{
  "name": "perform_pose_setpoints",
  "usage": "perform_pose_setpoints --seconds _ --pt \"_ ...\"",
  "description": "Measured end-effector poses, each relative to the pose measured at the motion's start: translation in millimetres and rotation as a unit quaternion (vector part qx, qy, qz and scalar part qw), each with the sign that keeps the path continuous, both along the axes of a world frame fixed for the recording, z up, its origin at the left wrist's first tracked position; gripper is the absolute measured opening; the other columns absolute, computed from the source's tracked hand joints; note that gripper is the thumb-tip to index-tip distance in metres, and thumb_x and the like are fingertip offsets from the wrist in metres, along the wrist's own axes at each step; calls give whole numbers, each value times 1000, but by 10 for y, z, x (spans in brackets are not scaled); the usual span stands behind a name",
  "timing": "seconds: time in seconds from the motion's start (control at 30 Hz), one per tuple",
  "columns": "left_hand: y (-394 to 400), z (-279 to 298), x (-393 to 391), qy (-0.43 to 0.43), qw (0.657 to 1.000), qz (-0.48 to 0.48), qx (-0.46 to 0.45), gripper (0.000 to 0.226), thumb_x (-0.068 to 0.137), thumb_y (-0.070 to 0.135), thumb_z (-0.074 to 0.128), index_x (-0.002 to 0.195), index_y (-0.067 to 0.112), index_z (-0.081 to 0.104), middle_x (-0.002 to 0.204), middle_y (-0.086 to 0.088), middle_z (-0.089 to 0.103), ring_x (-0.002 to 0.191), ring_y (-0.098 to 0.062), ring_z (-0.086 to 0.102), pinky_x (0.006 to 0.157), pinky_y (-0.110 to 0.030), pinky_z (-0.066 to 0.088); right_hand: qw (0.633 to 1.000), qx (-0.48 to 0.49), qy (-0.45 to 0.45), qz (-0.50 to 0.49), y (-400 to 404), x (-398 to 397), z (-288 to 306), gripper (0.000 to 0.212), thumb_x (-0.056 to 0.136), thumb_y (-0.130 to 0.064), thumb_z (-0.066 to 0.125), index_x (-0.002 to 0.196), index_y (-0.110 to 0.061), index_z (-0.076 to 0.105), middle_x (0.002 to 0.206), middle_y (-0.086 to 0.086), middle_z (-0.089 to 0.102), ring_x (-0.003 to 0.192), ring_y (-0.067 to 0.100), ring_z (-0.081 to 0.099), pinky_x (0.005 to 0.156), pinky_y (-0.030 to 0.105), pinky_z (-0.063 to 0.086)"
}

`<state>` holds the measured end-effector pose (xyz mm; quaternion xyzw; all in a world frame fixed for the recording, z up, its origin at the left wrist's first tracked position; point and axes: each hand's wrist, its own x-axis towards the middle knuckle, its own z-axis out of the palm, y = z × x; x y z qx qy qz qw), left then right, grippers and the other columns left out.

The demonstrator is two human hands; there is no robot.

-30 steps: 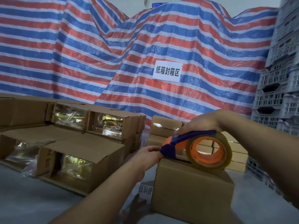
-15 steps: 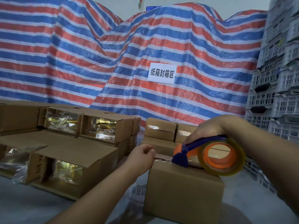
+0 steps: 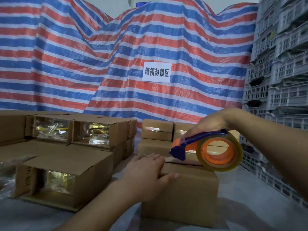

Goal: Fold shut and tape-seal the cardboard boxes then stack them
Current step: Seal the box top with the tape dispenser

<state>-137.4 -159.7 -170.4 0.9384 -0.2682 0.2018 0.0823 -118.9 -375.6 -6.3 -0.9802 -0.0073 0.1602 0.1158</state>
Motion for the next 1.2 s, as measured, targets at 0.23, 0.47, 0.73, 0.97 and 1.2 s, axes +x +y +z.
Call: perform_pose_setpoints --seconds 0.23,0.47,0.73,0.97,1.2 --pt "10 12 -25 28 1000 2 7 78 89 78 22 152 34 26 161 11 23 148 -8 18 121 -41 11 1000 -9 8 -15 -314 -291 93 35 101 -53 46 115 -24 60 69 -3 65 58 11 59 63 21 48" --pt "11 45 -61 43 999 -8 16 81 90 76 25 156 34 4 161 10 23 148 -9 18 123 -45 7 999 -16 -17 -34 -386 -241 -185 33 99 -54 50 104 -24 61 65 -7 71 57 7 66 60 19 53" --pt "-545 115 -130 10 998 -26 57 92 85 83 28 156 24 19 163 -1 21 148 -20 19 119 -41 12 997 79 -11 -4 -598 -227 -351 29 104 -46 45 94 -28 65 63 -6 69 51 6 63 53 16 51" --pt "-516 10 -43 -45 996 -37 60 85 85 82 24 148 27 36 154 1 40 140 -16 37 114 -37 27 996 90 -16 -19 -667 -215 -300 45 96 -59 50 104 -17 66 69 -1 68 54 10 61 56 18 51" --pt "-492 -38 -24 -50 997 -41 47 89 83 84 19 151 27 30 158 1 33 142 -17 33 115 -37 24 995 98 9 -26 -868 -388 -45 37 92 -57 56 88 -23 71 66 0 65 50 12 59 52 21 50"
